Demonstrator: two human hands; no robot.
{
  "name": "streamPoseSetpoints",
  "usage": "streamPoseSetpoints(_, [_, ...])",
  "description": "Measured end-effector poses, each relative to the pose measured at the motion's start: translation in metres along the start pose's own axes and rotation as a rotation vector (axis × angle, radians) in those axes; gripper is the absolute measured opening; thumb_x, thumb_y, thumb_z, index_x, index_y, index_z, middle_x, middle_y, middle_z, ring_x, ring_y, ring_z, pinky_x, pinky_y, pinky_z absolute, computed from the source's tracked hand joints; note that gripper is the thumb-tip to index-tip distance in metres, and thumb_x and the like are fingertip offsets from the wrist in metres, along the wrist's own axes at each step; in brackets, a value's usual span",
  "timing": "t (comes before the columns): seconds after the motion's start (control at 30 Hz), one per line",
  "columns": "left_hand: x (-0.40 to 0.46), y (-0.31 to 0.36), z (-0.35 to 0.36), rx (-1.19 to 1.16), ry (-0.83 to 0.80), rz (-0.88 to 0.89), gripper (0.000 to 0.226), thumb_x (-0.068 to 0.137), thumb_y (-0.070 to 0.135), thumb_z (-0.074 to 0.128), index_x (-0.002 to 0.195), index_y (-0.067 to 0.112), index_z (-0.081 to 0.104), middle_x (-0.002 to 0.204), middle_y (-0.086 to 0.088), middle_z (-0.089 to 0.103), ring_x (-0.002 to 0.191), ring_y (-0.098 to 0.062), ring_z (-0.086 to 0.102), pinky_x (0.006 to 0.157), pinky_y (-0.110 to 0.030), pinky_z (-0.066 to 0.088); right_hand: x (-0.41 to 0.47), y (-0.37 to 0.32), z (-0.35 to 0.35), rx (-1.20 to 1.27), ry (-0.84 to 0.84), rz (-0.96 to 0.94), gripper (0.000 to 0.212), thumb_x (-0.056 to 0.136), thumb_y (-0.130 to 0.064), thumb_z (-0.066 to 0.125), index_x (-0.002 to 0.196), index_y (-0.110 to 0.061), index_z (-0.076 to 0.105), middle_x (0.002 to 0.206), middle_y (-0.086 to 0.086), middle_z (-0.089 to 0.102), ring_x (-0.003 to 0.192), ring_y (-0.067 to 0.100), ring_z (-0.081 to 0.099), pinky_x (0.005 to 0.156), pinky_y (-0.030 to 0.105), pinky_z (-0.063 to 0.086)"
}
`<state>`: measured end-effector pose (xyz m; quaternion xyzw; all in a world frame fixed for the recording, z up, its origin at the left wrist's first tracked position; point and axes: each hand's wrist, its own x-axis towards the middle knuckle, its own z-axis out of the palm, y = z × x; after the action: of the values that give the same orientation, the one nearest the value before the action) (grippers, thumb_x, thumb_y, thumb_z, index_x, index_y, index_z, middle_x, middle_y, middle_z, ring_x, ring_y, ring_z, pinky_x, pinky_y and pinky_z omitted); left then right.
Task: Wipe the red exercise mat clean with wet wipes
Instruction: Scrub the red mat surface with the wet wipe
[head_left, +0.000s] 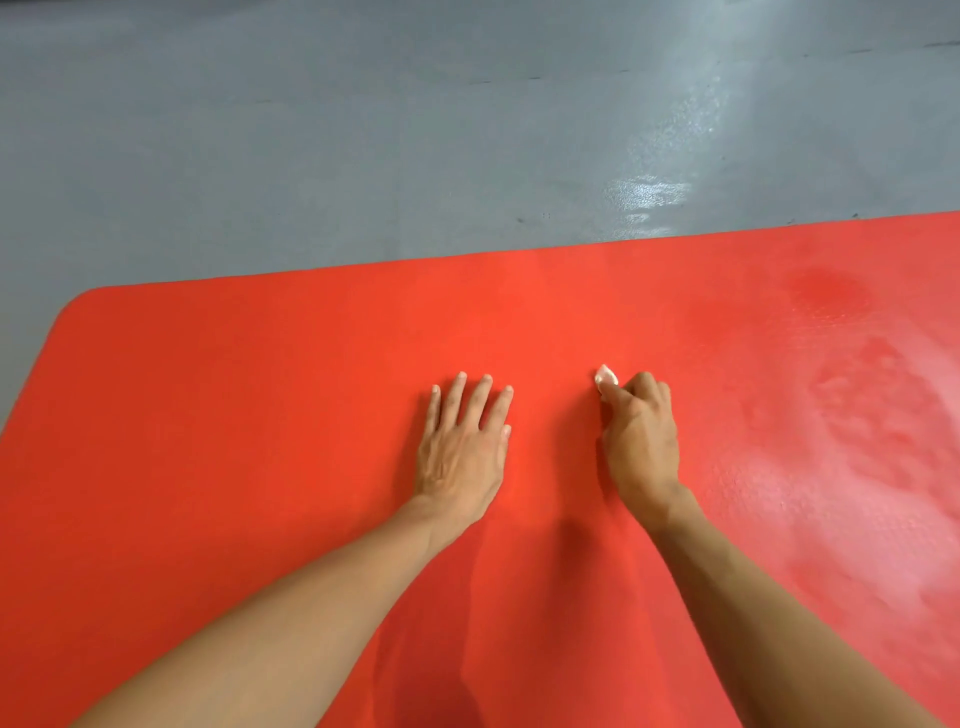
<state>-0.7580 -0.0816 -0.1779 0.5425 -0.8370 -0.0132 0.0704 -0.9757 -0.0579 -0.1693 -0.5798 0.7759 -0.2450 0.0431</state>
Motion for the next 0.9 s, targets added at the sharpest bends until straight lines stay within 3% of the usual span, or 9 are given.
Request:
streamPoseSetpoints(0.07, [-0.018, 0.003, 0.003, -0.040, 0.022, 0.006, 0.055, 0.105, 0.041, 0.033, 0.153, 0.022, 0.052, 0.157, -0.005, 0.050, 0.151, -0.035, 0.038, 0.124, -0.056, 0.029, -0.020, -0.021, 0.005, 0.001, 0.006, -0.019, 0.045, 0.095, 0.001, 0.057, 0.139, -0.007, 0.060, 0.095, 0.008, 0.051, 0.091, 0.032, 0.046, 0.077, 0.042, 0.046])
streamPoseSetpoints(0.23, [-0.029, 0.003, 0.008, -0.037, 0.003, 0.004, 0.056, 0.106, 0.043, 0.033, 0.157, 0.024, 0.046, 0.164, -0.002, 0.041, 0.156, -0.031, 0.028, 0.126, -0.052, 0.025, -0.067, -0.031, 0.003, 0.013, -0.157, -0.430, 0.043, 0.098, -0.013, 0.063, 0.141, -0.011, 0.059, 0.092, 0.001, 0.050, 0.085, 0.024, 0.047, 0.071, 0.037, 0.049])
streamPoseSetpoints(0.33, [-0.028, 0.004, 0.008, -0.024, 0.002, 0.001, 0.056, 0.106, 0.044, 0.031, 0.156, 0.024, 0.047, 0.163, -0.003, 0.043, 0.155, -0.032, 0.030, 0.125, -0.053, 0.027, -0.047, -0.009, -0.004, 0.053, -0.070, -0.189, 0.035, 0.101, -0.012, 0.061, 0.135, -0.017, 0.066, 0.089, -0.001, 0.049, 0.088, 0.025, 0.047, 0.073, 0.042, 0.051])
streamPoseSetpoints(0.43, [-0.028, 0.006, 0.010, -0.014, 0.007, 0.002, 0.056, 0.106, 0.042, 0.031, 0.154, 0.020, 0.051, 0.160, -0.006, 0.048, 0.152, -0.034, 0.036, 0.124, -0.055, 0.030, -0.051, -0.028, 0.001, 0.059, 0.008, 0.035, 0.035, 0.101, -0.006, 0.058, 0.135, -0.012, 0.065, 0.091, 0.002, 0.049, 0.089, 0.026, 0.046, 0.074, 0.043, 0.050])
streamPoseSetpoints(0.5, [-0.029, 0.009, 0.009, -0.014, 0.015, -0.010, 0.055, 0.106, 0.042, 0.032, 0.151, 0.019, 0.054, 0.157, -0.007, 0.051, 0.150, -0.035, 0.039, 0.124, -0.054, 0.031, -0.074, -0.052, 0.005, 0.087, -0.035, -0.059, 0.035, 0.102, -0.009, 0.055, 0.136, -0.010, 0.062, 0.093, 0.002, 0.049, 0.089, 0.025, 0.046, 0.074, 0.038, 0.049])
streamPoseSetpoints(0.63, [-0.045, 0.013, 0.005, -0.076, 0.046, 0.001, 0.051, 0.105, 0.037, 0.037, 0.149, 0.020, 0.056, 0.154, -0.006, 0.053, 0.150, -0.034, 0.040, 0.124, -0.053, 0.031, -0.091, -0.044, -0.003, 0.009, -0.177, -0.461, 0.034, 0.106, -0.022, 0.047, 0.135, -0.012, 0.062, 0.092, -0.001, 0.046, 0.086, 0.023, 0.045, 0.075, 0.038, 0.047])
streamPoseSetpoints(0.73, [-0.069, 0.011, 0.004, -0.080, 0.047, 0.023, 0.053, 0.104, 0.037, 0.037, 0.152, 0.019, 0.053, 0.157, -0.004, 0.050, 0.151, -0.032, 0.038, 0.125, -0.053, 0.030, -0.067, -0.005, -0.012, 0.028, -0.025, -0.150, 0.035, 0.102, -0.008, 0.059, 0.136, -0.013, 0.064, 0.090, 0.000, 0.045, 0.089, 0.025, 0.044, 0.074, 0.034, 0.042])
streamPoseSetpoints(0.8, [-0.079, 0.007, 0.003, -0.055, 0.030, 0.020, 0.055, 0.106, 0.040, 0.034, 0.155, 0.020, 0.049, 0.161, -0.003, 0.046, 0.154, -0.031, 0.034, 0.126, -0.053, 0.028, -0.065, -0.005, -0.011, 0.056, 0.040, 0.087, 0.029, 0.104, -0.007, 0.056, 0.131, -0.009, 0.065, 0.091, 0.002, 0.046, 0.091, 0.027, 0.043, 0.077, 0.038, 0.044])
streamPoseSetpoints(0.9, [-0.080, 0.007, 0.004, -0.046, 0.009, 0.004, 0.056, 0.106, 0.041, 0.034, 0.155, 0.020, 0.048, 0.162, -0.003, 0.044, 0.155, -0.030, 0.032, 0.125, -0.052, 0.028, -0.097, -0.046, 0.001, 0.040, -0.043, -0.072, 0.032, 0.106, -0.012, 0.048, 0.134, -0.004, 0.060, 0.097, 0.005, 0.050, 0.093, 0.027, 0.045, 0.082, 0.044, 0.047])
